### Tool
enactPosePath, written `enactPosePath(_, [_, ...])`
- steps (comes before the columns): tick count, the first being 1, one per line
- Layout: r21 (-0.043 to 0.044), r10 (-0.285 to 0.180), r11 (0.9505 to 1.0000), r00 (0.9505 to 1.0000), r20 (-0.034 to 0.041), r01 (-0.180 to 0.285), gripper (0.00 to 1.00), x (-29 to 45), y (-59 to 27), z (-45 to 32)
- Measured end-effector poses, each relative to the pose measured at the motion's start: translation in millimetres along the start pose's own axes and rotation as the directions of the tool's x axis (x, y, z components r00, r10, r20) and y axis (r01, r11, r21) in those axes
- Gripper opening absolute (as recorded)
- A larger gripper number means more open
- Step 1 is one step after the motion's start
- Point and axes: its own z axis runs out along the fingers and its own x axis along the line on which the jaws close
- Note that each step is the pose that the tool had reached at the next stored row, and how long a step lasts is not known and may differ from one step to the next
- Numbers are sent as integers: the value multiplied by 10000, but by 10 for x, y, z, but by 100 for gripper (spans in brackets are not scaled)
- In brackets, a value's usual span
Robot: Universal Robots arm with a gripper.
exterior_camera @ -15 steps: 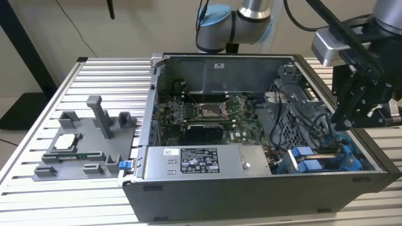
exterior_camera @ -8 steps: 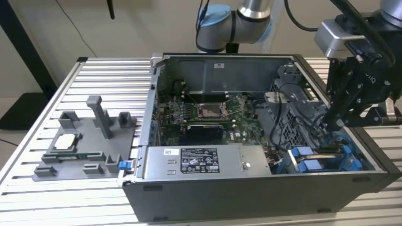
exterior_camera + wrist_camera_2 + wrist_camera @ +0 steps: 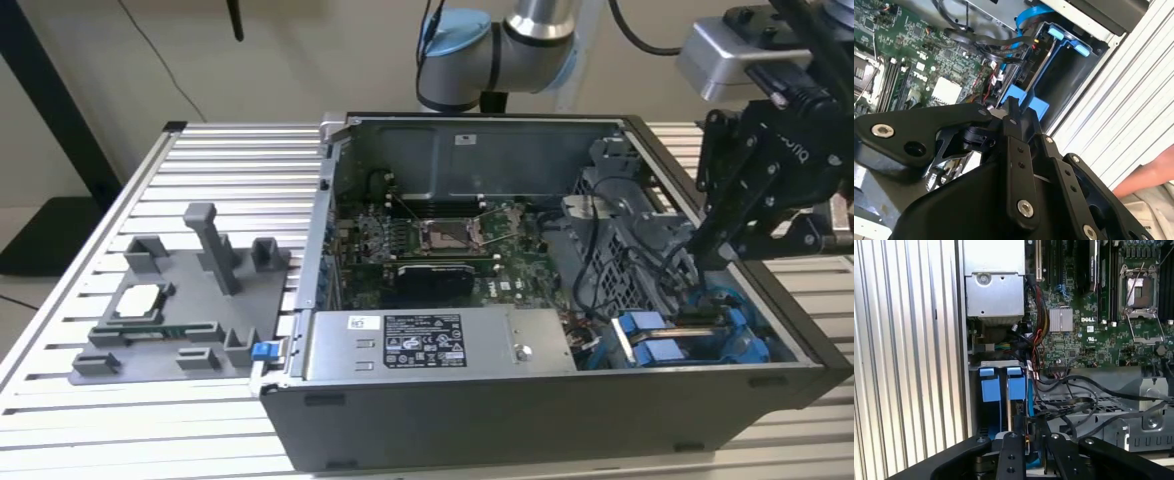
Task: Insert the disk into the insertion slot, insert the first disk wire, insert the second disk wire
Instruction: 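Insert the second disk wire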
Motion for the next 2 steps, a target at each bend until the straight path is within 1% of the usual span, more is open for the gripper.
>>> enactPosePath(2, [-1, 0, 10000, 10000, 0, 0, 100, 0, 0, -1])
